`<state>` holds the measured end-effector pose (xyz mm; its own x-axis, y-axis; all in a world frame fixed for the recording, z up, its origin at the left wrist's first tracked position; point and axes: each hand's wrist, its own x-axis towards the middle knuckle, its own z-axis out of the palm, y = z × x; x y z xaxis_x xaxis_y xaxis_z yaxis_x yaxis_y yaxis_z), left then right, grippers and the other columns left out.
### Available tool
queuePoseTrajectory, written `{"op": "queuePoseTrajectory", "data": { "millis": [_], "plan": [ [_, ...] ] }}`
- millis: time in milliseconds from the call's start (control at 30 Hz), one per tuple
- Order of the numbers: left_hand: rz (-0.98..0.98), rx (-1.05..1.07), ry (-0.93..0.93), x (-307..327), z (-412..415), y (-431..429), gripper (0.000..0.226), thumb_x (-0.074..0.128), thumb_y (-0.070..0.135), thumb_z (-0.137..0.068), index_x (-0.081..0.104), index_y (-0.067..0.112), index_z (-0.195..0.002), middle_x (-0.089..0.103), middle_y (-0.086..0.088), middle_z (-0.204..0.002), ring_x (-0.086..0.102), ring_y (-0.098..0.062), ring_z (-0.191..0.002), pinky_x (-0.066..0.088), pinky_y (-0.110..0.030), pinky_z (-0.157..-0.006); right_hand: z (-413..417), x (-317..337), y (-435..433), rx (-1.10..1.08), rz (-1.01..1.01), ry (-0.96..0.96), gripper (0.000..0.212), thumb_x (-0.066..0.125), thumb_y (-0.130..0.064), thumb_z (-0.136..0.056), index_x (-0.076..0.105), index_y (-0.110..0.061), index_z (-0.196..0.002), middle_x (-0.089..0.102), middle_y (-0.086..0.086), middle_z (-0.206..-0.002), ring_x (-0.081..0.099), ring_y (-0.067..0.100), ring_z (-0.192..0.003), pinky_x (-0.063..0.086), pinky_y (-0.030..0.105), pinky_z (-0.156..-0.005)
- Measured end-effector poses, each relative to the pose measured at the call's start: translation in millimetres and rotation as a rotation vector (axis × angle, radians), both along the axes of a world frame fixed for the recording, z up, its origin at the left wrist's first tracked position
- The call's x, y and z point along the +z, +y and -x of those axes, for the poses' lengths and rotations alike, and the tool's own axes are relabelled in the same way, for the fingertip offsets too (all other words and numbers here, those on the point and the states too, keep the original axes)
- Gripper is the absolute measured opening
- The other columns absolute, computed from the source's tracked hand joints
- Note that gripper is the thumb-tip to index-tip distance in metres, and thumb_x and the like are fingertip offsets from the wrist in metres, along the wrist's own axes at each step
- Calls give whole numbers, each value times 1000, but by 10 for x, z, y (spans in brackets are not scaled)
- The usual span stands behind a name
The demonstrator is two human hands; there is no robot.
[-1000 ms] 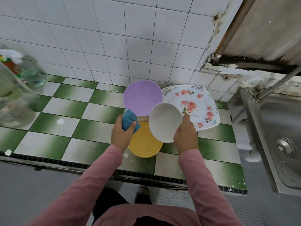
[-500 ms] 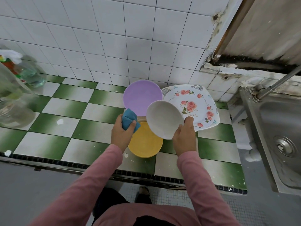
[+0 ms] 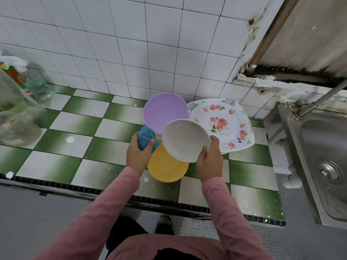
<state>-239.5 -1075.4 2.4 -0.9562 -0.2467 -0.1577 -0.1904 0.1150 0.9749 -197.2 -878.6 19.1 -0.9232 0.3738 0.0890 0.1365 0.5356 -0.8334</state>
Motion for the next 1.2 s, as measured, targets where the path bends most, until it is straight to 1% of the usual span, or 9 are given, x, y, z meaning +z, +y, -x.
{"op": "queuePoseTrajectory", "data": {
  "millis": [200, 333, 433, 567, 667, 767, 933, 1067, 1200],
  "plan": [
    [24, 14, -4, 8, 14, -52, 27, 66, 17, -92, 55, 16, -117, 62, 6, -99, 58, -2, -87, 48, -17, -70, 0, -29, -12, -38, 83, 85, 26, 45, 3, -98, 45, -12, -118, 57, 10, -102, 57, 31, -91, 39, 27, -76],
    [21, 13, 4, 18, 15, -56, 26, 65, 16, -93, 54, 18, -116, 61, 7, -98, 58, -1, -87, 47, -15, -69, 28, -19, -29, -70, 181, 131, 37, 48, 3, -97, 37, -26, -116, 55, 3, -102, 59, 32, -94, 44, 26, -77],
    [18, 14, 3, 30, 12, -44, 27, 65, 16, -93, 54, 18, -118, 61, 7, -99, 58, 1, -87, 47, -14, -69, 44, -14, -45, -75, 244, 133, 40, 49, 4, -97, 36, -28, -117, 54, -9, -103, 59, 30, -95, 47, 16, -75],
    [23, 9, 5, 55, -2, -26, 25, 65, 17, -93, 53, 19, -115, 60, 11, -97, 57, 3, -85, 46, -9, -64, 20, -19, -50, -89, 313, 85, 36, 46, 5, -98, 35, -16, -125, 54, 4, -106, 59, 13, -85, 44, 2, -66],
    [26, 11, 1, 69, -9, -32, 24, 65, 17, -93, 53, 20, -114, 61, 10, -97, 57, 3, -85, 46, -6, -61, 21, -20, -43, -78, 368, 94, 40, 45, 9, -96, 29, -20, -119, 51, -1, -105, 55, 5, -90, 49, 6, -69],
    [26, 12, 4, 76, -7, -39, 25, 65, 17, -93, 54, 19, -115, 61, 8, -98, 57, 2, -85, 46, -6, -61, 46, -24, -34, -59, 409, 115, 45, 46, 14, -92, 29, -21, -115, 44, -10, -105, 53, 11, -96, 53, 26, -82],
    [17, 18, 15, 105, -9, -34, 24, 65, 16, -93, 54, 18, -114, 61, 9, -97, 58, 1, -84, 47, -6, -61, 37, -7, -84, -21, 519, 88, 74, 47, 6, -84, 37, -54, -125, 47, -20, -126, 50, 18, -119, 54, 54, -96],
    [7, 35, 30, 130, -5, -25, 23, 66, 17, -92, 55, 17, -113, 61, 9, -96, 58, 0, -84, 48, -9, -64, 73, 12, -100, -33, 787, 31, 74, 40, 21, -87, 35, -38, -132, 43, -2, -130, 49, 20, -116, 63, 41, -72],
    [-33, 30, 48, 173, -15, -6, 23, 66, 17, -93, 55, 19, -113, 62, 9, -97, 60, 0, -84, 50, -13, -68, 91, 81, -127, -36, 936, -48, 70, 38, 20, -88, 31, -42, -119, 44, -7, -124, 47, 24, -117, 61, 43, -75]
  ]
}}
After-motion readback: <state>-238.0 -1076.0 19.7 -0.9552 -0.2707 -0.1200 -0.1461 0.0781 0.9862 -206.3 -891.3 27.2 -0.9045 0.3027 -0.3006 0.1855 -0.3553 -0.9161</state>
